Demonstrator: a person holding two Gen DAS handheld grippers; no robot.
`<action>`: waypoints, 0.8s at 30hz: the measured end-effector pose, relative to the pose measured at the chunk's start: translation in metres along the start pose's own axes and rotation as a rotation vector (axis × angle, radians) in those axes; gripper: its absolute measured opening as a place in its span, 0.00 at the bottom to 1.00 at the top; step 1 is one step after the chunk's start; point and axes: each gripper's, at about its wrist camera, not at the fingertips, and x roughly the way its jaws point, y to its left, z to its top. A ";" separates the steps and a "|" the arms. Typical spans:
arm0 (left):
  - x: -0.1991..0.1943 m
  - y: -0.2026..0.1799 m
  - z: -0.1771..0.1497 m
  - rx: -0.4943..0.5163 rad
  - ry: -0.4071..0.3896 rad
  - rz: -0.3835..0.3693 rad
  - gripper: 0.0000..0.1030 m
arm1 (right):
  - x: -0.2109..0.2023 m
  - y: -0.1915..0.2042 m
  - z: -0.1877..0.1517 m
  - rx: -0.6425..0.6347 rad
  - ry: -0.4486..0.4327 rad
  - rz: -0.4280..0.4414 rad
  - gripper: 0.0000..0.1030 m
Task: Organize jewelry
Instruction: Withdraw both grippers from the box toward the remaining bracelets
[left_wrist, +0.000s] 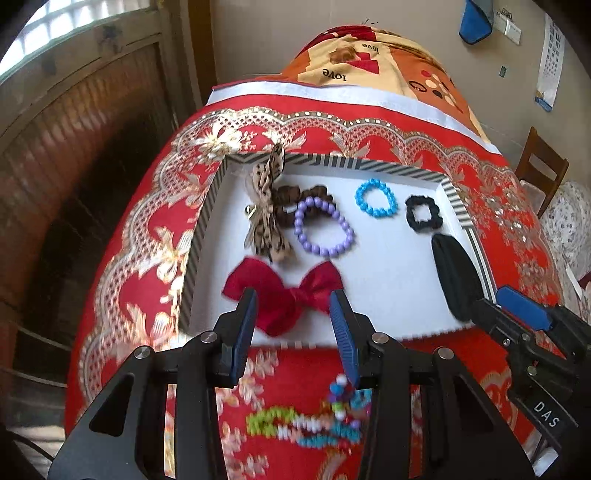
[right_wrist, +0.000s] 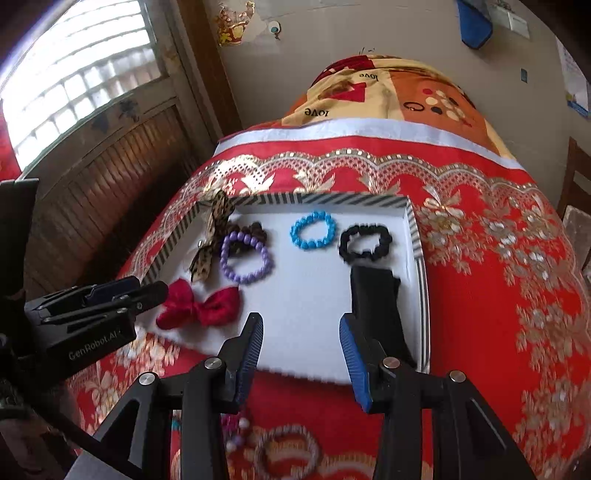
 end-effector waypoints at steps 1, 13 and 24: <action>-0.003 0.000 -0.004 -0.001 -0.002 0.002 0.39 | -0.003 0.001 -0.004 -0.003 0.007 -0.001 0.40; -0.034 0.000 -0.059 -0.025 0.011 0.029 0.39 | -0.037 0.010 -0.049 -0.027 0.031 0.010 0.42; -0.061 -0.005 -0.088 -0.039 -0.008 0.031 0.39 | -0.068 0.016 -0.072 -0.049 0.017 0.014 0.42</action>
